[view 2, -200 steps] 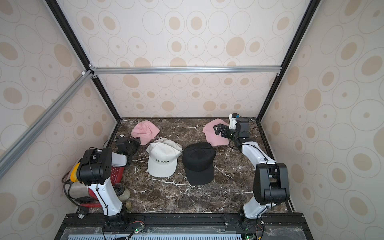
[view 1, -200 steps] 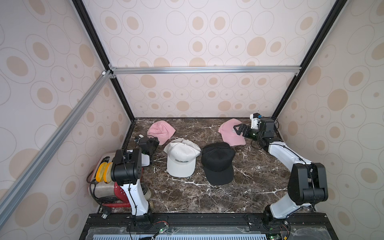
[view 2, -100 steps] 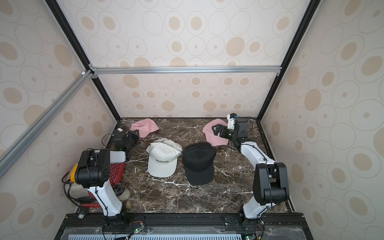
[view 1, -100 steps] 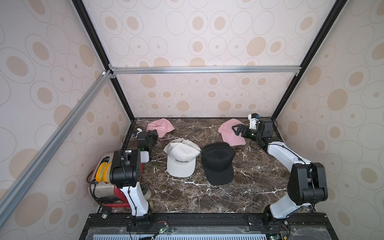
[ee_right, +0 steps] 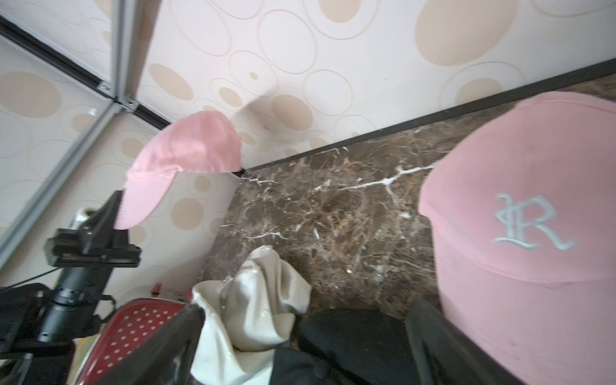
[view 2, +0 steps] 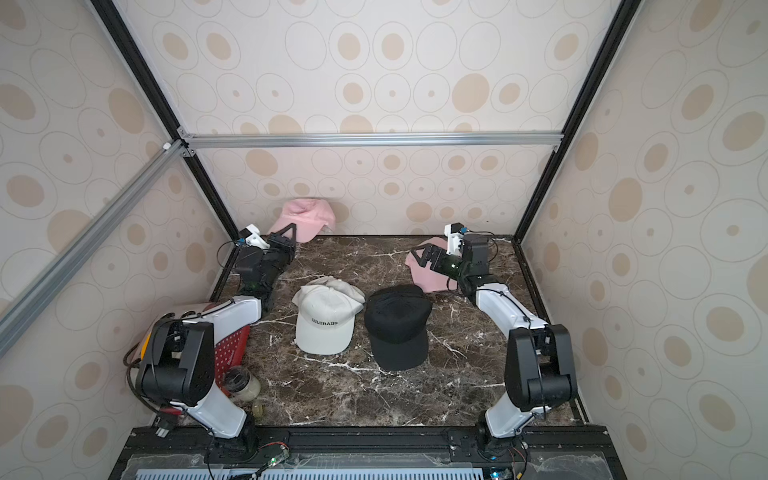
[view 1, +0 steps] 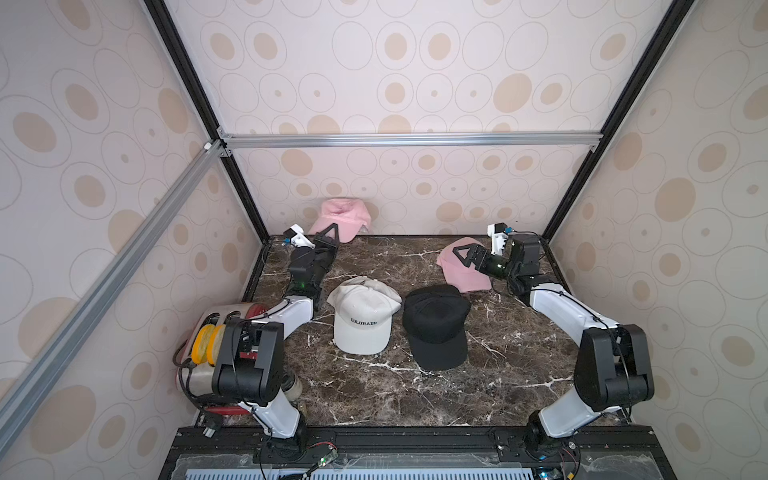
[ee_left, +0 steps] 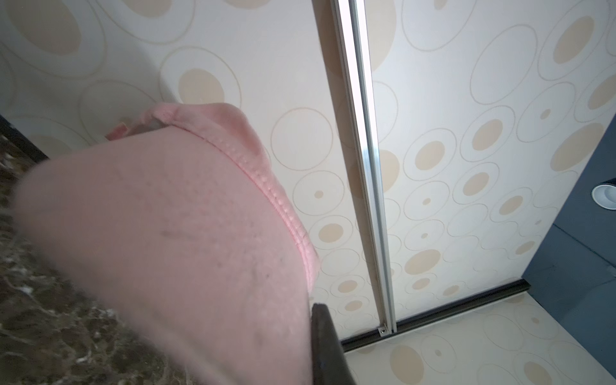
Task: Stack the baseball caps by color
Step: Pick up the baseball cap from the center of the board.
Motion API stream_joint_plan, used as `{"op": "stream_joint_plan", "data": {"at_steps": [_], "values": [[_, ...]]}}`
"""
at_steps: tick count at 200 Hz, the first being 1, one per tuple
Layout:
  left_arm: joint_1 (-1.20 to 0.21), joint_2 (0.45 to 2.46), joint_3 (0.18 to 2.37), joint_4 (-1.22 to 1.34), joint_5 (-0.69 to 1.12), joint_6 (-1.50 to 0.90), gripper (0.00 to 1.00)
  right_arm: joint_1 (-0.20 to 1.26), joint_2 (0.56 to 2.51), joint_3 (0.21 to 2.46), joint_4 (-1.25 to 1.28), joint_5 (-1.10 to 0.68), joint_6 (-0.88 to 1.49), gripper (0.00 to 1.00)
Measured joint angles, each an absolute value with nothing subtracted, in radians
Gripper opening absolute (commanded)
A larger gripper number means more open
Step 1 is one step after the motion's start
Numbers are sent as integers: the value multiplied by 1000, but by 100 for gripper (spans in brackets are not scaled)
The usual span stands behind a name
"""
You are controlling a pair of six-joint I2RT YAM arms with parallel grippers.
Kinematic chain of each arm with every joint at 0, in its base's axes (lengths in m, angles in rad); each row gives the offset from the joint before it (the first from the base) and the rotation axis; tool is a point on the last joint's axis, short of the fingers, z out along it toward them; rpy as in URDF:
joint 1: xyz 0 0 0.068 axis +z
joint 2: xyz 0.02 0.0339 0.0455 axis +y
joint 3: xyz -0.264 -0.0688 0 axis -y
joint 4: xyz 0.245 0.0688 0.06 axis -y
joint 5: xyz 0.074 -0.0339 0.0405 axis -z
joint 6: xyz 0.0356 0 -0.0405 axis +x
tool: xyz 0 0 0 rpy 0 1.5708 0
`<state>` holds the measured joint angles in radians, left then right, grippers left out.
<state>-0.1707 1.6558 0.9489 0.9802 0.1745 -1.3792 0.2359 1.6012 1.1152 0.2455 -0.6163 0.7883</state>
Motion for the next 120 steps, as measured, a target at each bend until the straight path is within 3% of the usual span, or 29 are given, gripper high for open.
{"op": "stream_joint_plan", "data": {"at_steps": [30,48,69,120], "values": [[-266,1706,968,1111,127,-1472,0,305,1603,1114,414,-683,962,99],[-306,1755,1000,1184,113,-1533,0,346,1612,1105,543,-702,1063,90],[-342,1803,1024,1255,112,-1605,0,373,1641,1102,659,-727,1151,89],[-420,1816,1025,1324,113,-1652,0,397,1677,1115,719,-747,1198,87]]}}
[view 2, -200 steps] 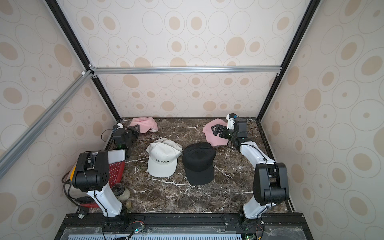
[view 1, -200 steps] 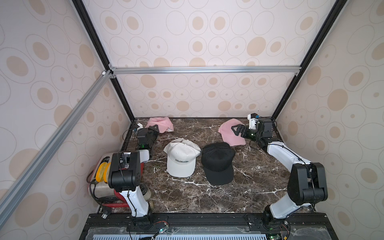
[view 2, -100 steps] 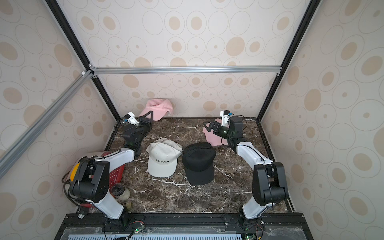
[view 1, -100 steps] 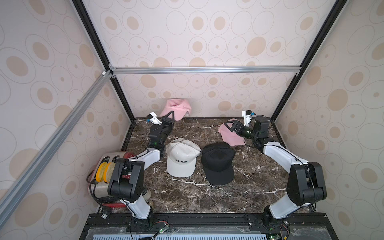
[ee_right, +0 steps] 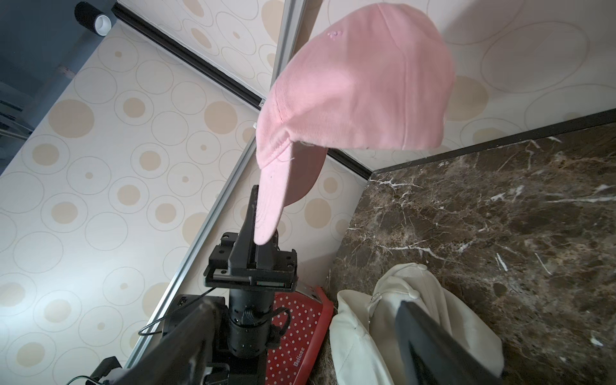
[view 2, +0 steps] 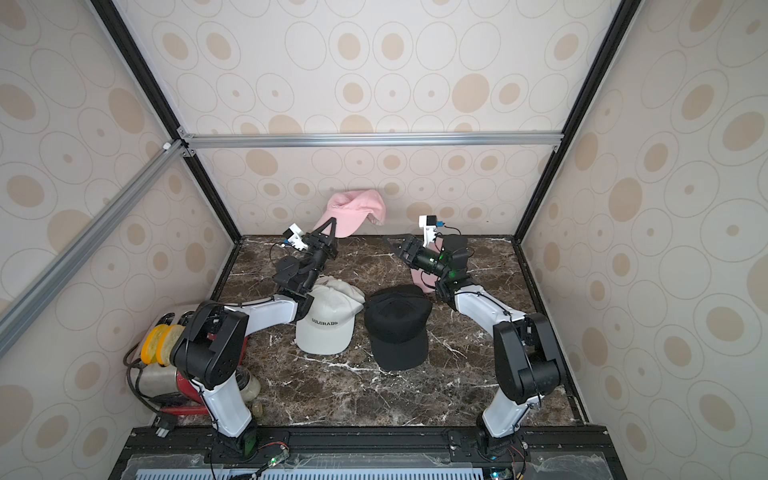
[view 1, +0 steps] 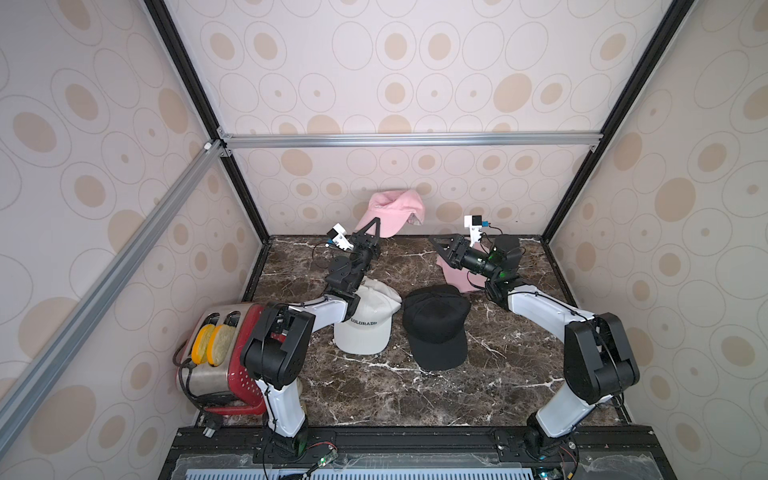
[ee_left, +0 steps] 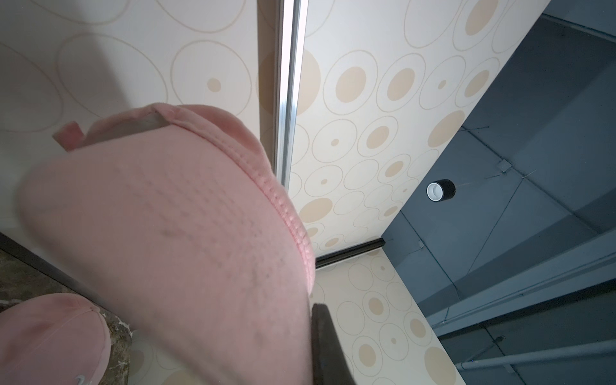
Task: Stack the baseball caps by color
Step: Pick up the baseball cap from the center of the board.
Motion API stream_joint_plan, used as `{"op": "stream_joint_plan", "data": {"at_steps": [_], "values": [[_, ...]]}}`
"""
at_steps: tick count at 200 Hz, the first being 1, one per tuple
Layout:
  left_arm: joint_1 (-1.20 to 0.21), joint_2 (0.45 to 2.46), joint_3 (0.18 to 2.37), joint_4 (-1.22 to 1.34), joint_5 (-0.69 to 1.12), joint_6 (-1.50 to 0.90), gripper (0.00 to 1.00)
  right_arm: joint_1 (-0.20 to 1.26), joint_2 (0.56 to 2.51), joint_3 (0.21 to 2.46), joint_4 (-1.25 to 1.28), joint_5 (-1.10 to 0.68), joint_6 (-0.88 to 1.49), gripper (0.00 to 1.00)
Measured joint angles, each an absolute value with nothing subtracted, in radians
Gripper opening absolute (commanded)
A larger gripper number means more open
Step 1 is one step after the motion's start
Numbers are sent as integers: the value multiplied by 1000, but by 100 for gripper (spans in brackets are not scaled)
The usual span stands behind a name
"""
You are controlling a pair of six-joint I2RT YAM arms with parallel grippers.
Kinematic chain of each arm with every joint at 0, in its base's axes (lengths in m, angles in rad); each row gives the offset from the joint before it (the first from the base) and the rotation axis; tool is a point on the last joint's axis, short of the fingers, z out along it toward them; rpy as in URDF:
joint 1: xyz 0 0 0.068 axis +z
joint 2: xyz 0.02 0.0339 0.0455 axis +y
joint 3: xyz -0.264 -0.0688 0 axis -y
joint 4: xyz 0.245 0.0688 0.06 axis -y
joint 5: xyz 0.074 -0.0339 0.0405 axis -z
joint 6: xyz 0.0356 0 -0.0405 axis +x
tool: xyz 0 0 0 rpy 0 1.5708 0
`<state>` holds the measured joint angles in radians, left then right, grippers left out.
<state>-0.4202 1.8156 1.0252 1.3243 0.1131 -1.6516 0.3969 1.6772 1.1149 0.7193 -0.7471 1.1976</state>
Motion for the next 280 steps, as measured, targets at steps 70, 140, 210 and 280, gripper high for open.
{"op": "stream_joint_plan", "data": {"at_steps": [70,140,210,280], "values": [[-529,1817,1026,1334,121,-1626,0,446,1796,1259,767,-755,1219,61],[-544,1817,1019,1334,83,-1603,0,448,1821,1284,816,-754,1215,33],[-546,1815,1005,1309,89,-1509,61,436,1802,1320,776,-819,1096,0],[-557,1503,1007,614,218,-822,99,258,1617,1382,145,-1050,421,0]]}}
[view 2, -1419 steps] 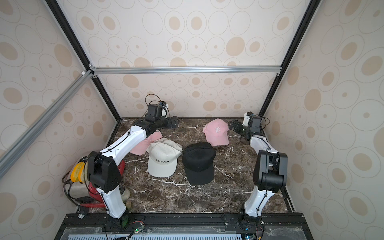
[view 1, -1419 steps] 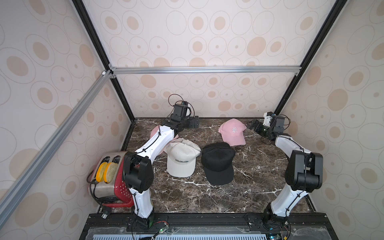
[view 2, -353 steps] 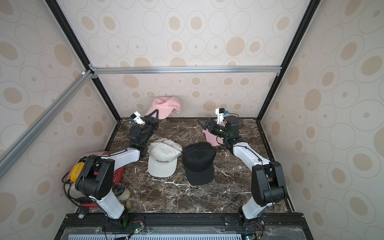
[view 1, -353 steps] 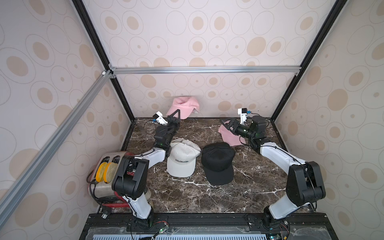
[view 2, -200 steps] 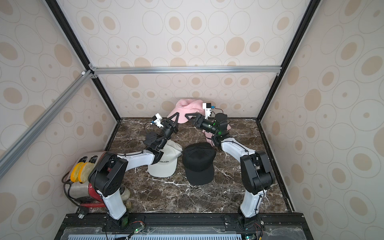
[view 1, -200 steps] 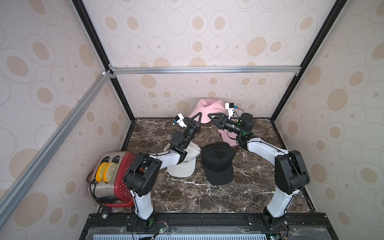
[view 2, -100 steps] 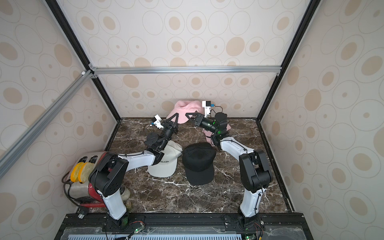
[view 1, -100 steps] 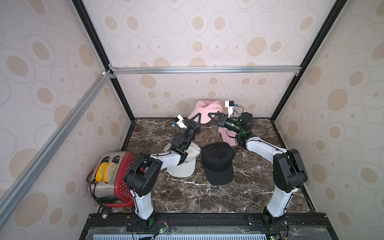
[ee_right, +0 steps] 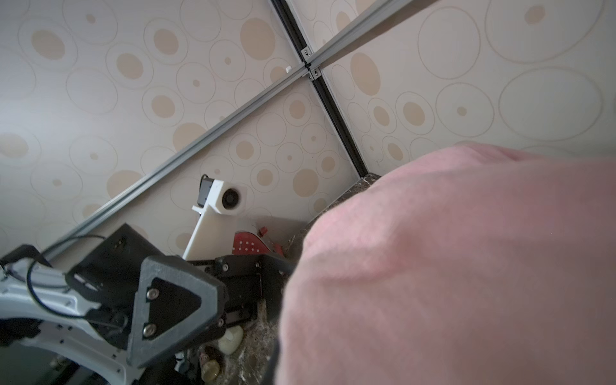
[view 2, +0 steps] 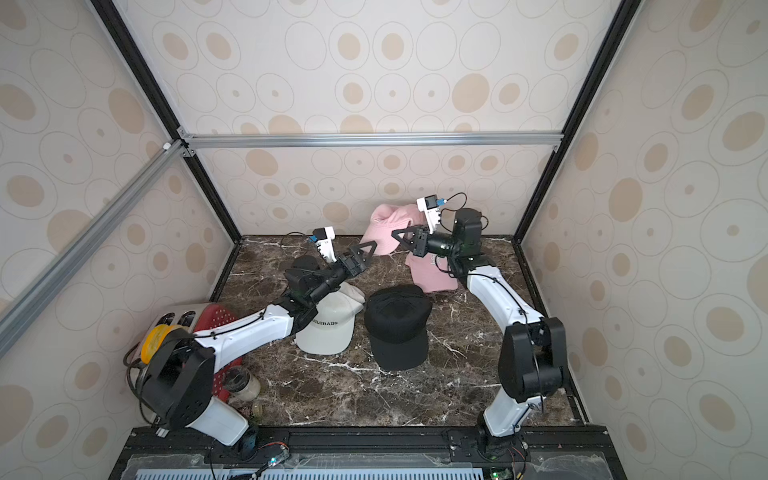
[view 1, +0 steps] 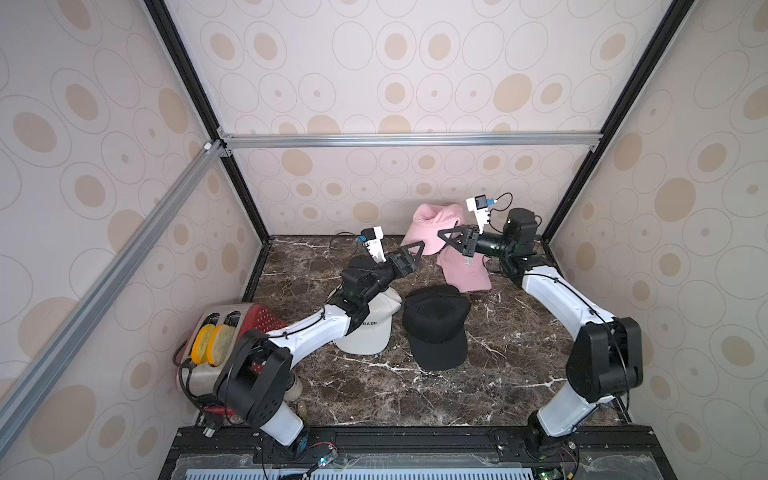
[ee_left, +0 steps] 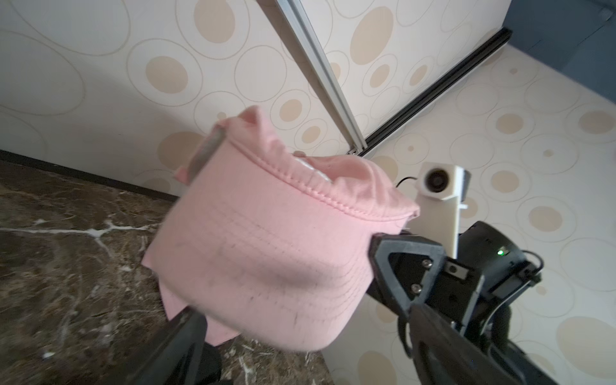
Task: Stack the baseball caps by color
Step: Pick up the baseball cap from the center of the board.
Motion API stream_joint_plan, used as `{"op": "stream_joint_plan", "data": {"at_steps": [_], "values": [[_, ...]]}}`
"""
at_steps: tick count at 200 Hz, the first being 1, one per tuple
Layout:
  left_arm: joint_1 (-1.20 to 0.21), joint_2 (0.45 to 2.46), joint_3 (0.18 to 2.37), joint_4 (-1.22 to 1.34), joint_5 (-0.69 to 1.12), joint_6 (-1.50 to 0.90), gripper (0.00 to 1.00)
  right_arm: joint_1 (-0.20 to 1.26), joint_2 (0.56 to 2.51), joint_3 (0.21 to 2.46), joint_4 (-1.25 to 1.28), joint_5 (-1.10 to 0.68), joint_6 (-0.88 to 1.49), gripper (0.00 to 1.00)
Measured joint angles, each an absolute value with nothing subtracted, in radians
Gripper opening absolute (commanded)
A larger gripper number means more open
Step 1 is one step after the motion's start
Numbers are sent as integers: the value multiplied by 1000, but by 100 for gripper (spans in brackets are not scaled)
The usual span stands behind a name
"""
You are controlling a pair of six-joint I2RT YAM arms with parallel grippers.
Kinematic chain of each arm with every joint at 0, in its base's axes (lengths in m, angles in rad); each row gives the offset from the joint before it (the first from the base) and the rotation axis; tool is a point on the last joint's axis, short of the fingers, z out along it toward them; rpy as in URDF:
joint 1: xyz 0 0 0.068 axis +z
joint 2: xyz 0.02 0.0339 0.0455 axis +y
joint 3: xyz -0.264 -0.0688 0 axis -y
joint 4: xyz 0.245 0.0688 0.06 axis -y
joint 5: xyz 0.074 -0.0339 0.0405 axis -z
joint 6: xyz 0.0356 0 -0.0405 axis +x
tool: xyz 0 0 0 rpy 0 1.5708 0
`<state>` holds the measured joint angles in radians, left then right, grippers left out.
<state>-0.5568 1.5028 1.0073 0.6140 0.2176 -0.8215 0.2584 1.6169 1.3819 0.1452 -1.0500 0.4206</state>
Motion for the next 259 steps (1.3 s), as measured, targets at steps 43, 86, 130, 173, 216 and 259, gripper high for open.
{"op": "stream_joint_plan", "data": {"at_steps": [43,86,130,173,216,259], "values": [[-418,1465,1197,311,328,-599,99,136,1568,1383,-239,-1207,37,0],[-381,1586,1293,193,553,-628,99,129,1570,1430,-513,-1311,-178,0],[-380,1774,1314,348,868,-817,99,133,1615,1568,-870,-1353,-503,0],[-377,1824,1512,53,949,-591,99,154,1660,1637,-1147,-1346,-765,0],[-376,1831,1725,-290,1010,-152,99,186,1660,1623,-1195,-1314,-856,0],[-376,1975,2011,-731,1042,304,99,193,1630,1535,-1180,-1276,-967,0]]}}
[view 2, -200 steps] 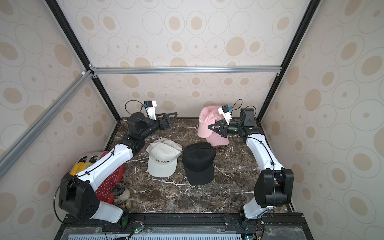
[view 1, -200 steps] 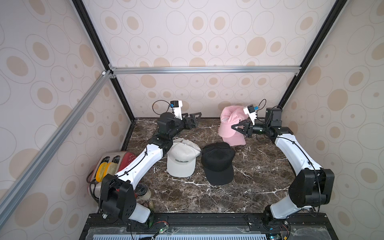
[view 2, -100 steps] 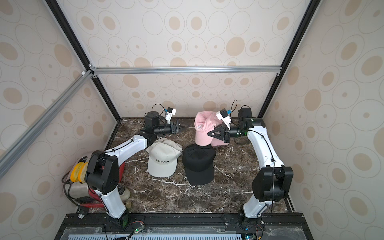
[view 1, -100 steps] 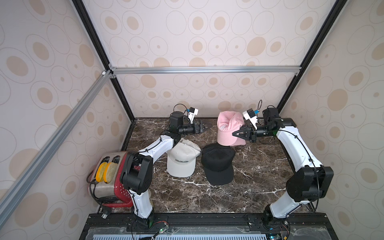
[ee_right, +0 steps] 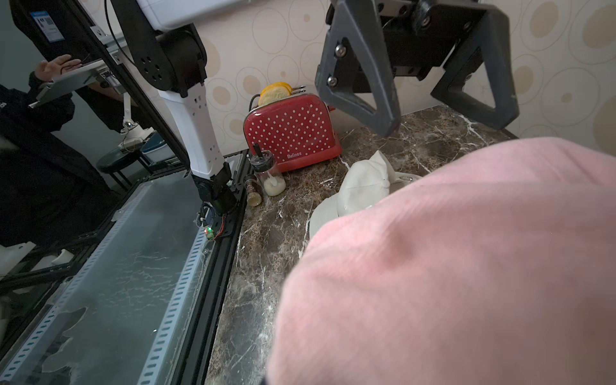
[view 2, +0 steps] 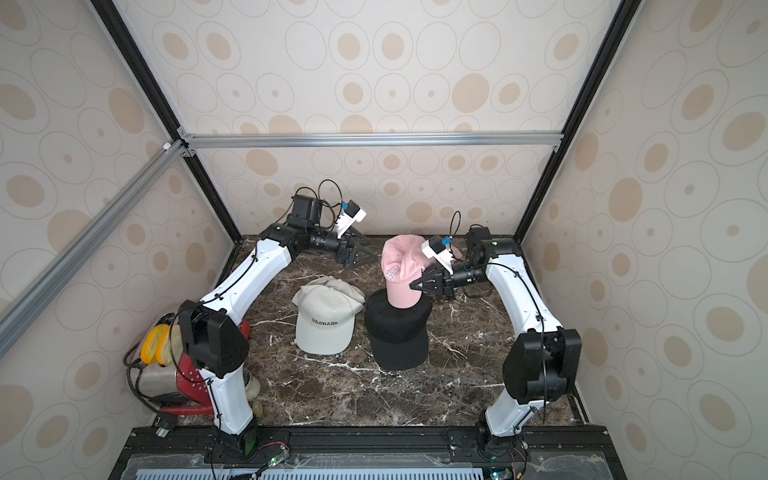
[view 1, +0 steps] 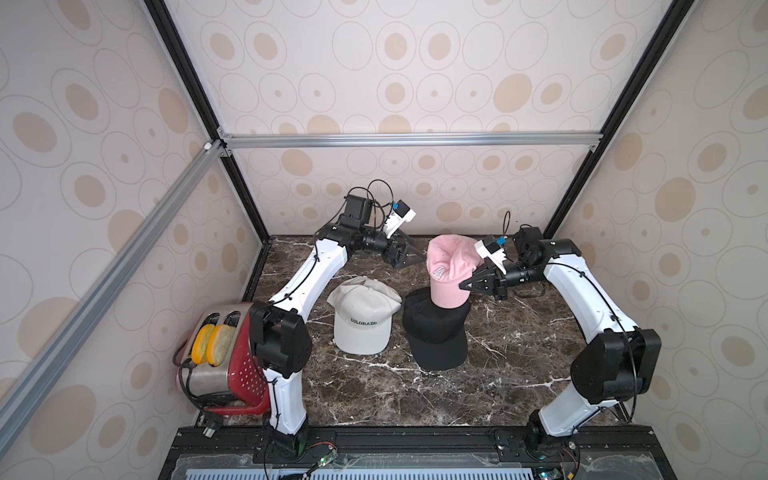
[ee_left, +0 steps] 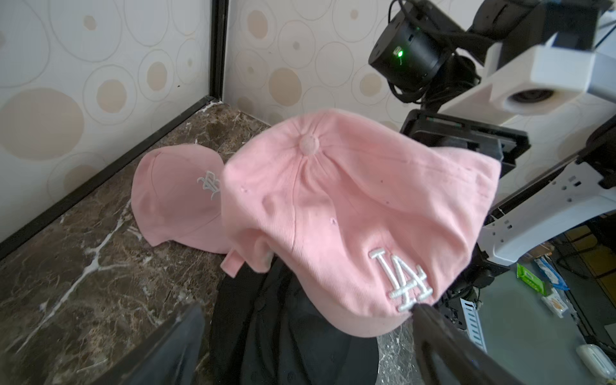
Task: Stack the baseball caps by color
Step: Pick up the baseball cap from the center of the board.
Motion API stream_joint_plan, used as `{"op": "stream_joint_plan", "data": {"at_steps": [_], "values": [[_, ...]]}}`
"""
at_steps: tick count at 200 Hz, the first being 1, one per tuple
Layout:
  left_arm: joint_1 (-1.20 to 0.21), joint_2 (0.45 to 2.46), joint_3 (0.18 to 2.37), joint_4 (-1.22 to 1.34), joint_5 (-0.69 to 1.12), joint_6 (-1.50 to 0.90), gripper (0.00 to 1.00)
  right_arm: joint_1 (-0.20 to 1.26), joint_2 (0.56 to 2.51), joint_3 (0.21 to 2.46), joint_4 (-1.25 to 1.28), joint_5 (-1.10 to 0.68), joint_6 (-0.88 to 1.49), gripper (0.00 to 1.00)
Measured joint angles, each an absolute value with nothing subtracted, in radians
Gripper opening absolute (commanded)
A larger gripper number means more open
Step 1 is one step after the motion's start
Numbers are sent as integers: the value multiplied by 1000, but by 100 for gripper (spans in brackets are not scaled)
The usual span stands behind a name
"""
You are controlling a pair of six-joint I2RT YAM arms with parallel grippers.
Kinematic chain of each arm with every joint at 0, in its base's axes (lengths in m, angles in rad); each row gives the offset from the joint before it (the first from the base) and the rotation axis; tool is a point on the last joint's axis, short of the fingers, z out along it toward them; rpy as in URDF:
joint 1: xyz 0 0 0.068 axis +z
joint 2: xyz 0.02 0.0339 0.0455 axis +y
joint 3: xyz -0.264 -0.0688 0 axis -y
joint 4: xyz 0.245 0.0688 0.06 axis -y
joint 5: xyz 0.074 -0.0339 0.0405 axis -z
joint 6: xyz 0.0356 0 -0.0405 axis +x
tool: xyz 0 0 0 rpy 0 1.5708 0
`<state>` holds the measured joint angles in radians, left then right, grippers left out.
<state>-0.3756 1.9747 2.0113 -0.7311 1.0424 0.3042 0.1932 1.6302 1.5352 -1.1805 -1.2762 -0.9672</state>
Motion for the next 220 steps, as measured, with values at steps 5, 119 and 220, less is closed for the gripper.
{"op": "stream_joint_plan", "data": {"at_steps": [5,119,220], "values": [[-376,1995,2046,-790,1043,355,99,194,1621,1520,-1179,-1273,-985,0],[-343,2044,2151,-1222,1076,847,99,285,1564,1464,-1276,-1151,-1463,0],[-327,1935,2160,-1148,1061,758,97,311,1564,1435,-1238,-1108,-1489,0]]}}
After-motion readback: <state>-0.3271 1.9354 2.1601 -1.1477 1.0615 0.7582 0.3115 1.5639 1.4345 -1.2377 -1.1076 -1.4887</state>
